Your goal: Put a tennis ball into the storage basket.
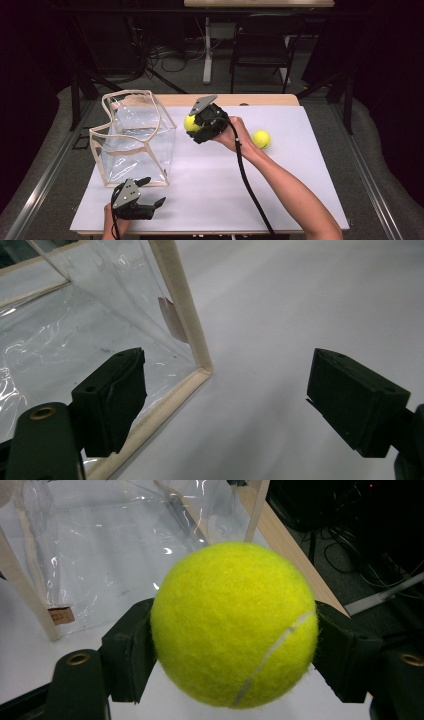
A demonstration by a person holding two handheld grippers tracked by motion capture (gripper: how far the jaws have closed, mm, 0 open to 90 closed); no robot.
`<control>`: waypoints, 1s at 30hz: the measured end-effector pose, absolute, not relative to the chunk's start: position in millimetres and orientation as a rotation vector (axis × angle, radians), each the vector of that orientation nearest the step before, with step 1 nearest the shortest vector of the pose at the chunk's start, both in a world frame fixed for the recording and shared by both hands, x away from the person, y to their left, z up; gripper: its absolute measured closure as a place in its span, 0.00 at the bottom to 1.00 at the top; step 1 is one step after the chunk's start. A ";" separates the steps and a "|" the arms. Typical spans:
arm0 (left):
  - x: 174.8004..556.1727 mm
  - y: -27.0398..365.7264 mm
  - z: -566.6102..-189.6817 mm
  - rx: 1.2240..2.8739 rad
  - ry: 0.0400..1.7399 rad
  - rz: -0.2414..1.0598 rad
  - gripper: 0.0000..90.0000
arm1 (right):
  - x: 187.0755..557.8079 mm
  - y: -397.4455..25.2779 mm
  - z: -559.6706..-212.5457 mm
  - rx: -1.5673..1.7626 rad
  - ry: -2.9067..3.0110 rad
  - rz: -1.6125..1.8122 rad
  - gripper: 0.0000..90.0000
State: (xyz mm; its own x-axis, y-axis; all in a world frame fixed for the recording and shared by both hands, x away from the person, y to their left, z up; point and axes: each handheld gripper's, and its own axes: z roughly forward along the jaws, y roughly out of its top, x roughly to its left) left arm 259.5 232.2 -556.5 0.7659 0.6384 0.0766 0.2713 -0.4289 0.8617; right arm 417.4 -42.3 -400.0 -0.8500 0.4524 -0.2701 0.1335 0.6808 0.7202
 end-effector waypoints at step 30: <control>259.5 232.7 -556.4 2.022 0.681 0.494 0.18 | 421.3 -20.9 -378.2 0.415 2.464 1.000 0.29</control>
